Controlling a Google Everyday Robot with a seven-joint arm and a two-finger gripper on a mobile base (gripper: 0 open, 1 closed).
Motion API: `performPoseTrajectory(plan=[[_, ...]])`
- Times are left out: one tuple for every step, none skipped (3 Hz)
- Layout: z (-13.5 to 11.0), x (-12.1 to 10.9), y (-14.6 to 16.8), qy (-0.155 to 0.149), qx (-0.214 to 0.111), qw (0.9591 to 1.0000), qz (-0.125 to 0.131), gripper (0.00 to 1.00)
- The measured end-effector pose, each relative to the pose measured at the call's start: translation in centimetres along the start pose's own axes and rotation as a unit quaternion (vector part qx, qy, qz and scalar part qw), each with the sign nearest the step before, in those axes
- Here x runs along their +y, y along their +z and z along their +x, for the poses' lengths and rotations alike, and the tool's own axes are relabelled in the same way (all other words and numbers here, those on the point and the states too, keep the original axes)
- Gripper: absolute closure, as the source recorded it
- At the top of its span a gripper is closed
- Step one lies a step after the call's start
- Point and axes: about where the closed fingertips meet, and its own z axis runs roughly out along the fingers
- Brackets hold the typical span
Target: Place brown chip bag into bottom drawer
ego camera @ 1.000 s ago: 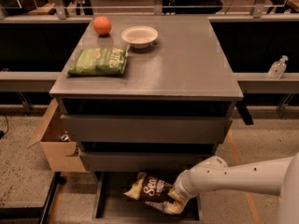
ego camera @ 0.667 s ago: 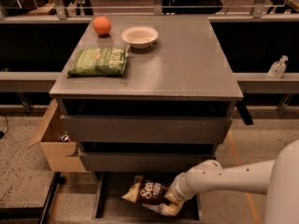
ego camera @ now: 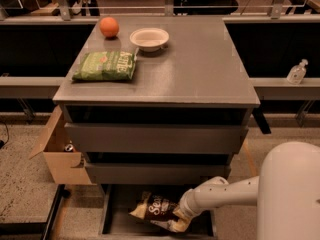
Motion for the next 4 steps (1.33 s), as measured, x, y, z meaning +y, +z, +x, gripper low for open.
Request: performPoseTrajectory(plan=[[0.9, -1.4, 2.6, 0.013, -0.007, 0.9998, 0.009, 1.0], [1.6, -2.8, 5.0, 0.023, -0.016, 0.9995, 0.015, 1.0], [2.1, -4.3, 7.3, 0.035, -0.024, 0.9989, 0.019, 1.0], [2.1, -6.3, 8.9, 0.049, -0.04, 0.9977, 0.022, 1.0]])
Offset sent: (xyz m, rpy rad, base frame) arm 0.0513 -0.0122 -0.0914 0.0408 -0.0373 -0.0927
